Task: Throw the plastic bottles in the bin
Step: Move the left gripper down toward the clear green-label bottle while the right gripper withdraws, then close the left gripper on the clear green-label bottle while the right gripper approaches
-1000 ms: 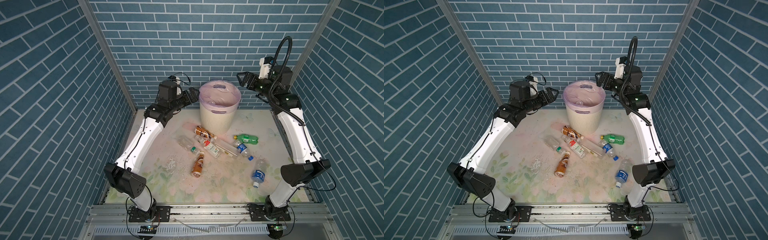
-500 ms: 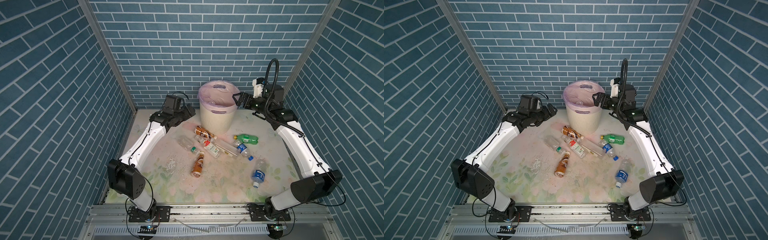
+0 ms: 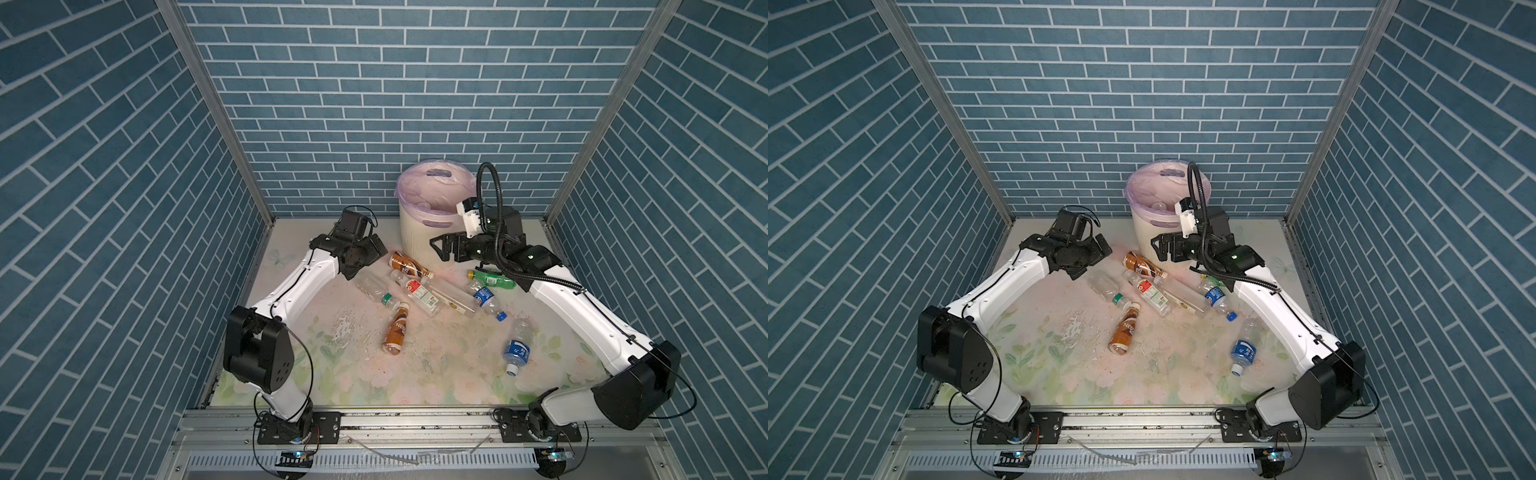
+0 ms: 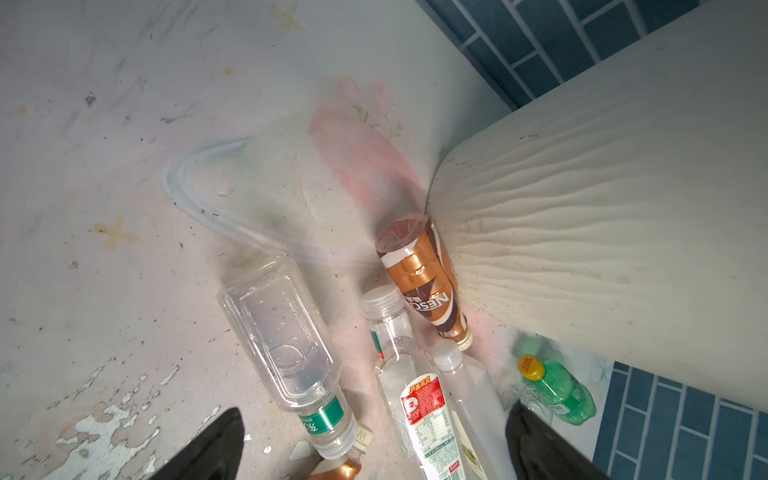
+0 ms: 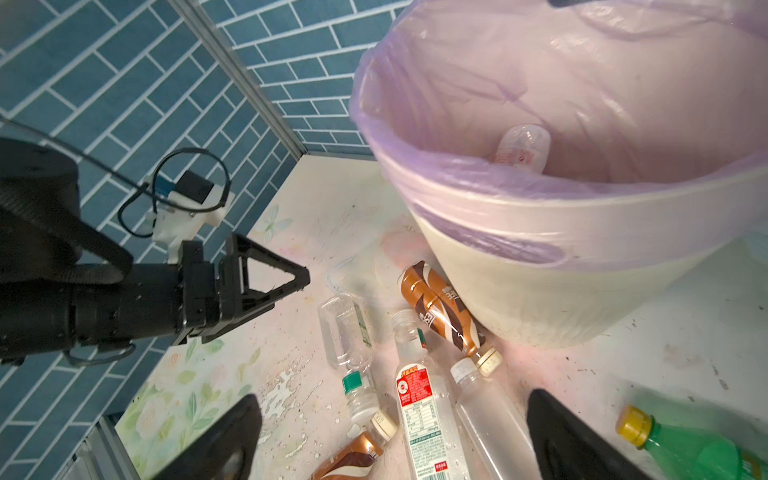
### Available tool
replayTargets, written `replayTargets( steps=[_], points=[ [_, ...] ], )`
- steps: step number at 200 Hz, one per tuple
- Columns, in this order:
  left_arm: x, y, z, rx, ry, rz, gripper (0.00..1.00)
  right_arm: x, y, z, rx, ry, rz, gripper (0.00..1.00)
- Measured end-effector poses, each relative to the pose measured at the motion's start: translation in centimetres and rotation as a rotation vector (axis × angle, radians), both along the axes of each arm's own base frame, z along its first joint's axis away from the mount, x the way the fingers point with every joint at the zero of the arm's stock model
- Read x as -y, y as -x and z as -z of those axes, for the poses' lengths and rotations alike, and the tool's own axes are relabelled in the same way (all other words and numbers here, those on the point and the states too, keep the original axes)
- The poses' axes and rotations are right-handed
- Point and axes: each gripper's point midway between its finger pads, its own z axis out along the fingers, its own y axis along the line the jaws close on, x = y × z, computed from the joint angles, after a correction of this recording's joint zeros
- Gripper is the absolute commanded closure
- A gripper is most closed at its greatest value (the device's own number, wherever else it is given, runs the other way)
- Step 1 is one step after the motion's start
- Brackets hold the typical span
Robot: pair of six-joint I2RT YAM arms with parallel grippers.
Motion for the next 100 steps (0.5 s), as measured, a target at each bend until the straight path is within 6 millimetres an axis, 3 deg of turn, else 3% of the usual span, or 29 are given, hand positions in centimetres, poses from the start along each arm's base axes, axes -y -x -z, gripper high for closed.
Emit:
replayTargets(
  steps=[54,100],
  points=[
    [-0.3,0.0,2.4,-0.065,-0.027,-0.028,0.01,-1.8,1.2,1.5,0.012,0.019,-0.061,0.01],
    [-0.5,0.4,6.3,-0.174,-0.069,-0.027,0.01,-2.0,1.1,3.4,0.003,0.016,-0.066,0.01]
  ],
)
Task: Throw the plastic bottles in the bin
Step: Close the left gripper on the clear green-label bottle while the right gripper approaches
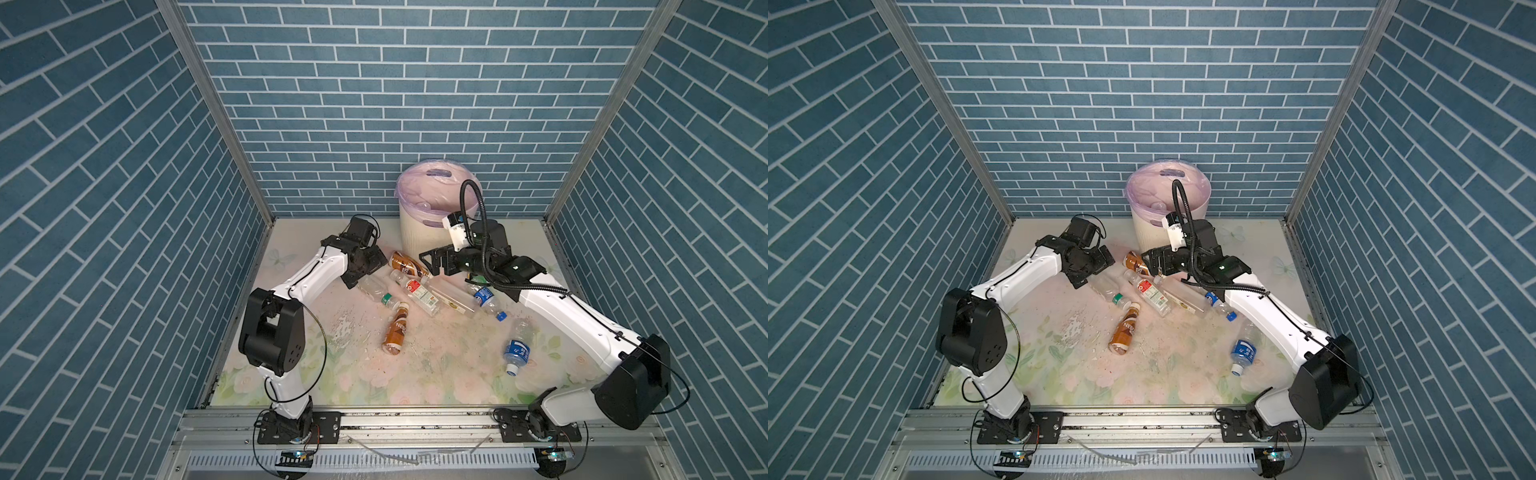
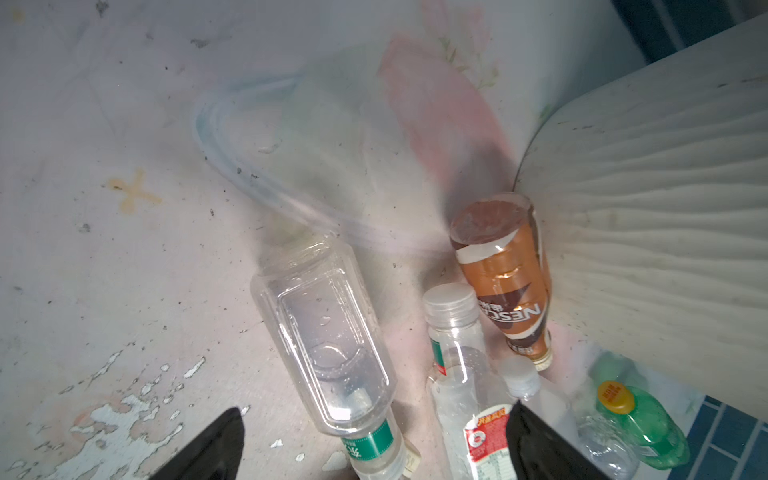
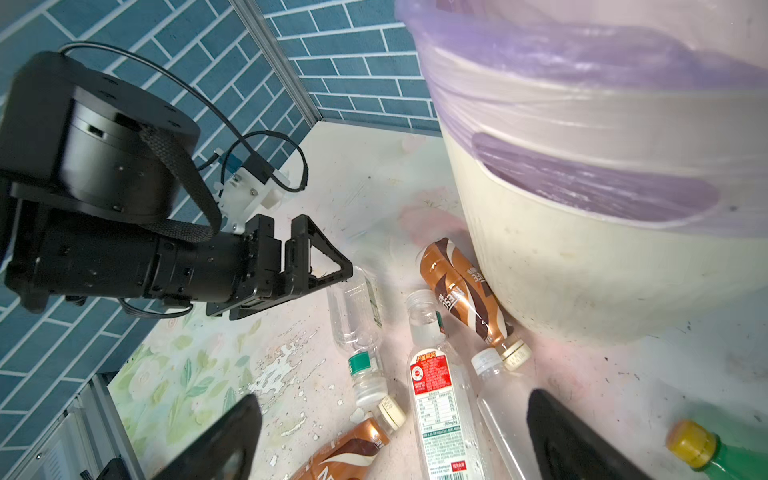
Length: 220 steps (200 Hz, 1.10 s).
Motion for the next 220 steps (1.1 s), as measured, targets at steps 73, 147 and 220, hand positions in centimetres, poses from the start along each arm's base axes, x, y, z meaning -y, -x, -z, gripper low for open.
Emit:
replayTargets(
  steps=[73,147,220],
  points=[
    [0.0,0.3,4.3,-0.117,-0.004,-0.030,0.01,-0.1,0.0,0.9,0.000,-0.001,-0.002,0.01],
    [-0.6,0.1,8.3,-0.205,-0.015,-0.056,0.11,-0.1,-0.1,1.1,0.002,-0.002,-0.001,0.01],
    [-2.2,-0.2,9.7,-0.205,-0.002,-0.099,0.33,-0.1,-0.1,1.1,0.003,-0.002,-0.001,0.01]
  ],
)
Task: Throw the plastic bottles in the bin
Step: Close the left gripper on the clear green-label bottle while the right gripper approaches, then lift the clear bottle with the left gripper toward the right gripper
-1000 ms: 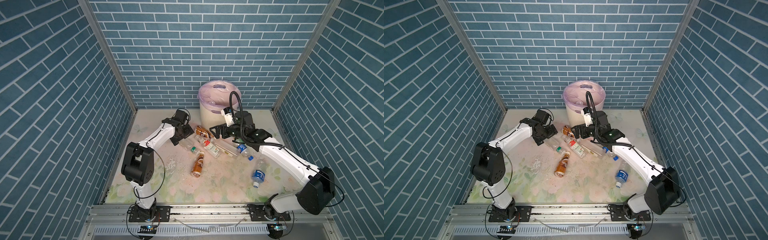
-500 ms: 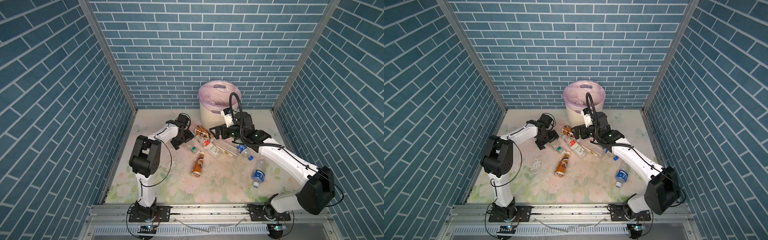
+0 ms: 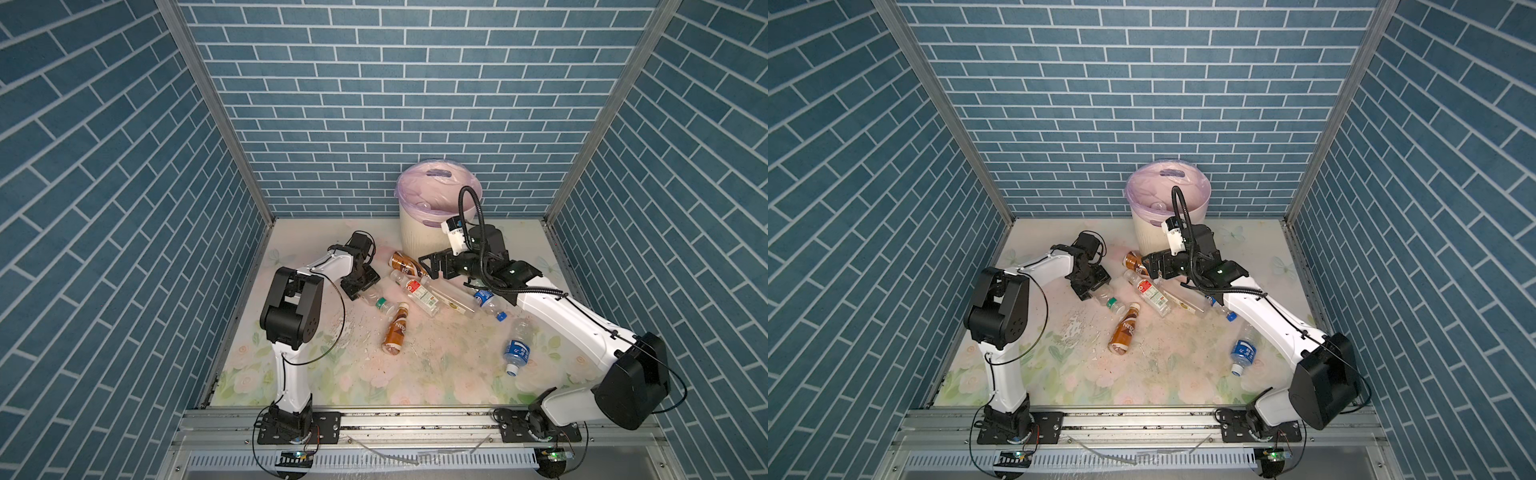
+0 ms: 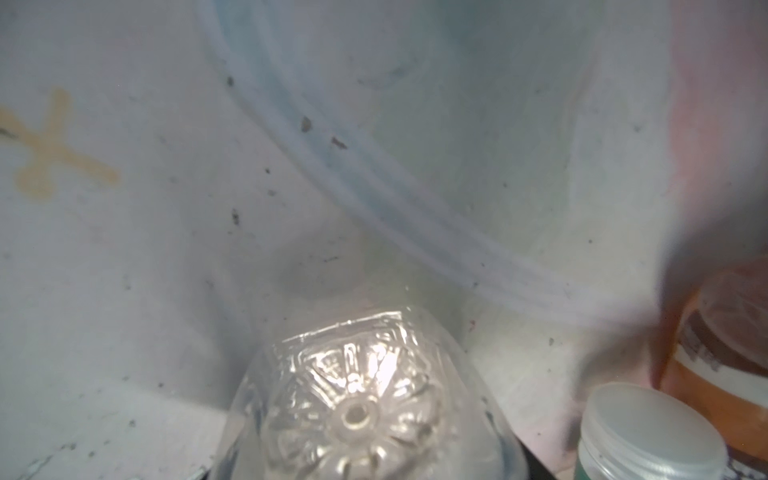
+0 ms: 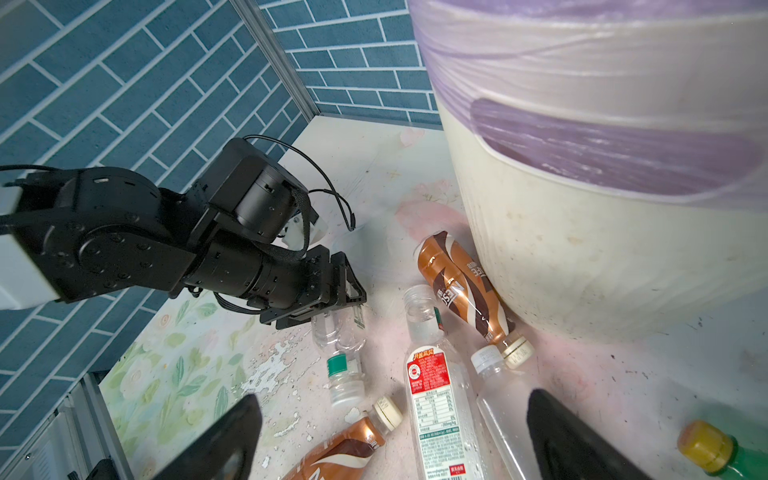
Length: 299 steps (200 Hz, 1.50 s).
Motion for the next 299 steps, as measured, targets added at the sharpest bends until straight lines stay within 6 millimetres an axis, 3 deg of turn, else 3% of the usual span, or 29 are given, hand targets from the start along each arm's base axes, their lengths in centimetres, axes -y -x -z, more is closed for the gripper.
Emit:
replayTargets(
  steps=[24,94,120,153,218,267,299],
  points=[
    [-0.6,-0.4,0.0,0.021,0.015,-0.010,0.41,0.0,0.0,0.0,0.000,0.000,0.000,0.01],
    [-0.9,-0.9,-0.3,0.062,0.037,0.008,0.45,0.0,0.0,0.1,-0.002,0.001,0.000,0.01],
    [-1.2,-1.0,-1.3,0.088,0.039,0.017,0.45,-0.2,-0.1,0.7,-0.014,0.008,-0.003,0.01],
    [-1.0,-1.9,-4.8,0.182,0.060,0.039,0.45,-0.4,-0.2,1.3,-0.029,0.013,-0.010,0.01],
    [0.5,-4.2,-13.6,0.409,0.143,0.096,0.44,-1.4,-0.6,2.9,-0.079,0.017,-0.036,0.01],
    [2.4,-4.1,-18.3,0.527,0.214,0.142,0.43,-3.4,-1.2,0.7,-0.090,-0.078,-0.074,0.01],
    [4.2,-3.5,-22.4,0.637,0.284,0.159,0.42,-4.9,-1.7,-0.5,-0.105,-0.164,-0.100,0.01]
  ],
)
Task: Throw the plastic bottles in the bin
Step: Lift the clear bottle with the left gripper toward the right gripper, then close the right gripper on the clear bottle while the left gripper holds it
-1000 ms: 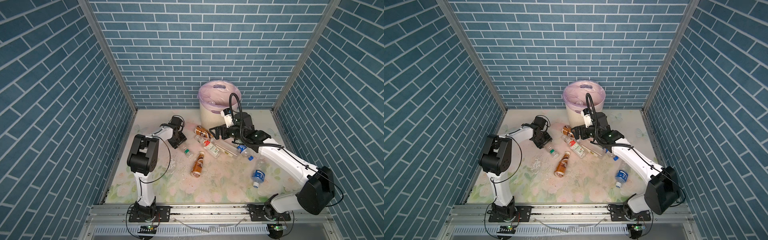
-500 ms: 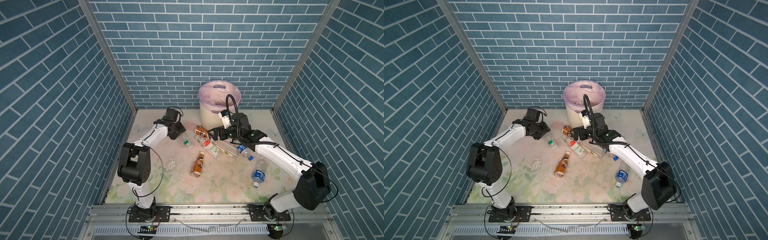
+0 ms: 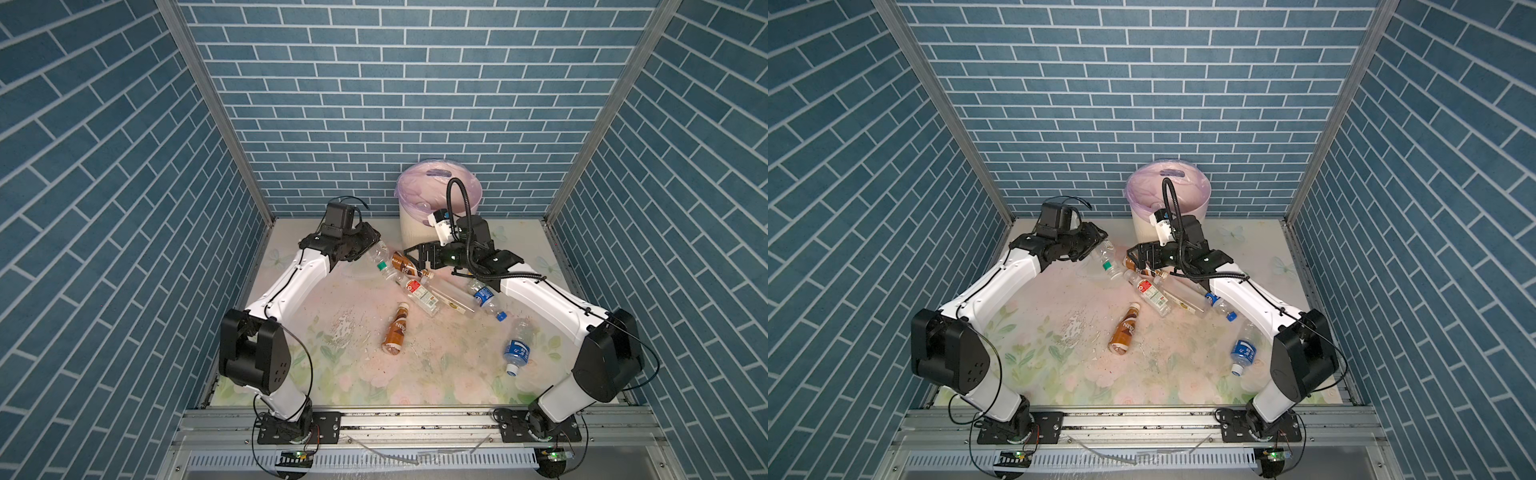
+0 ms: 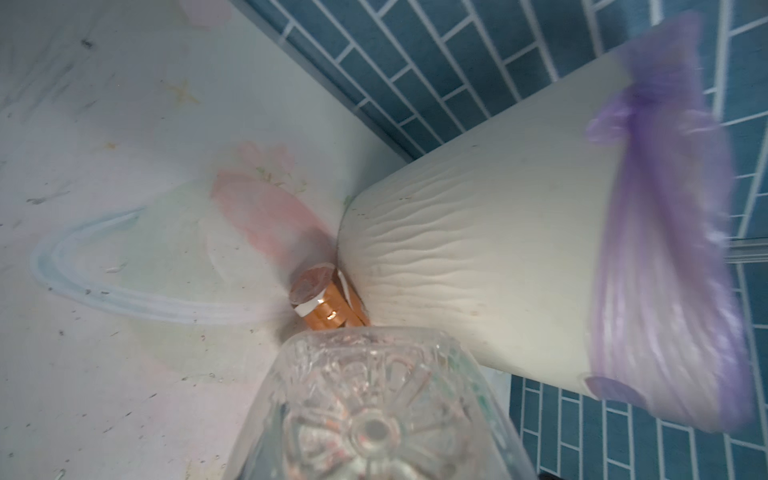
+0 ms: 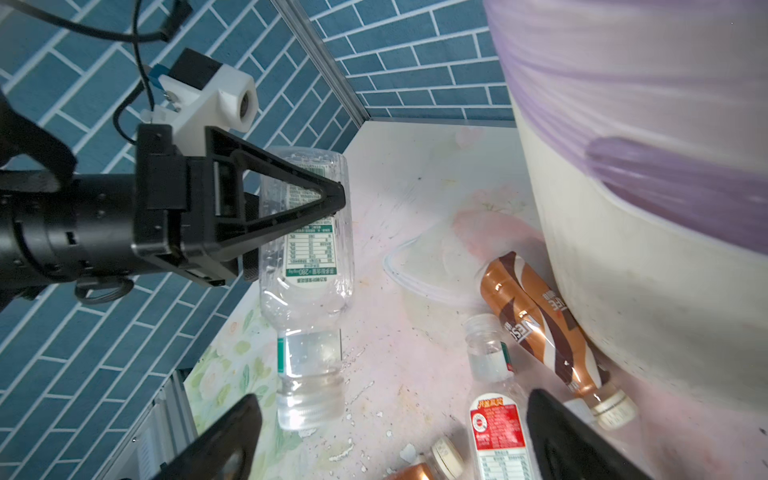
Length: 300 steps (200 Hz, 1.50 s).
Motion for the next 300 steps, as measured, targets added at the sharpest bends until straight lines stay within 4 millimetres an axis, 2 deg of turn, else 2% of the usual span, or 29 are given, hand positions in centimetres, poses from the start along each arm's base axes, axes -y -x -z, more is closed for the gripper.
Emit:
replayTargets(
  steps=[24,42,116,177,205,228,242,286,300],
  points=[
    [1.0,0.5,-2.8,0.071,0.049,0.008,0.42,-0.7,-0.1,-0.4,-0.019,-0.045,-0.012,0.01],
    [1.6,0.6,-3.9,0.101,0.074,0.014,0.41,-1.2,-0.3,-0.9,-0.026,-0.077,-0.018,0.01],
    [4.6,0.5,-4.5,0.119,0.103,0.045,0.41,-2.8,-0.7,-2.7,-0.033,-0.160,-0.031,0.03],
    [6.2,0.8,-5.7,0.136,0.123,0.063,0.40,-3.5,-0.7,-2.5,-0.042,-0.170,-0.038,0.17],
    [6.5,0.9,-5.8,0.140,0.126,0.065,0.37,-3.9,-0.6,-2.7,-0.040,-0.178,-0.044,0.32],
    [6.5,0.8,-6.0,0.142,0.127,0.058,0.32,-4.0,-0.4,-2.9,-0.031,-0.181,-0.051,0.46],
    [6.5,0.8,-6.1,0.145,0.129,0.057,0.27,-4.1,-0.5,-3.0,-0.030,-0.186,-0.050,0.52],
    [6.5,0.7,-7.7,0.172,0.134,0.058,0.01,-3.8,-0.7,-2.9,-0.030,-0.177,-0.037,0.58],
    [6.4,0.7,-8.3,0.180,0.132,0.057,0.01,-3.6,-0.6,-2.8,-0.029,-0.167,-0.033,0.58]
  ],
)
